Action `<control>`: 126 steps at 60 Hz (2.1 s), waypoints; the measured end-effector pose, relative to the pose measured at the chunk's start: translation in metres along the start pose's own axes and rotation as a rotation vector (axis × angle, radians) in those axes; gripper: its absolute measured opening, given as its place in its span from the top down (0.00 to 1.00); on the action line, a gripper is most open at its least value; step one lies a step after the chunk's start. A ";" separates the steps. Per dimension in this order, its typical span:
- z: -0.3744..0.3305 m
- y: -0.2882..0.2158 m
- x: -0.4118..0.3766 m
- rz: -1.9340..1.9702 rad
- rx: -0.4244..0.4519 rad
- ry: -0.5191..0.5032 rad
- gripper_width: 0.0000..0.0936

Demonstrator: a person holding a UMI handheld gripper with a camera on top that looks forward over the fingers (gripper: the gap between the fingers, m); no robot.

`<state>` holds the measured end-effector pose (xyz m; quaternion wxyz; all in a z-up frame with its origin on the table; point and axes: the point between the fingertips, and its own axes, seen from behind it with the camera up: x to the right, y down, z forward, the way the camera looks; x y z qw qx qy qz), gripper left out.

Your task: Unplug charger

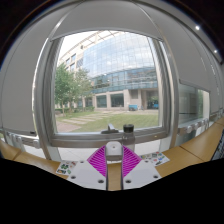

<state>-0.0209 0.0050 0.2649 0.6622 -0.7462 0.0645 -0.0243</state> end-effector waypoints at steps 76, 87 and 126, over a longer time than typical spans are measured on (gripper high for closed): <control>-0.104 0.152 0.061 0.059 -0.203 -0.048 0.17; -0.156 0.191 0.040 -0.011 -0.254 -0.051 0.17; -0.203 0.213 0.029 -0.045 -0.285 -0.060 0.16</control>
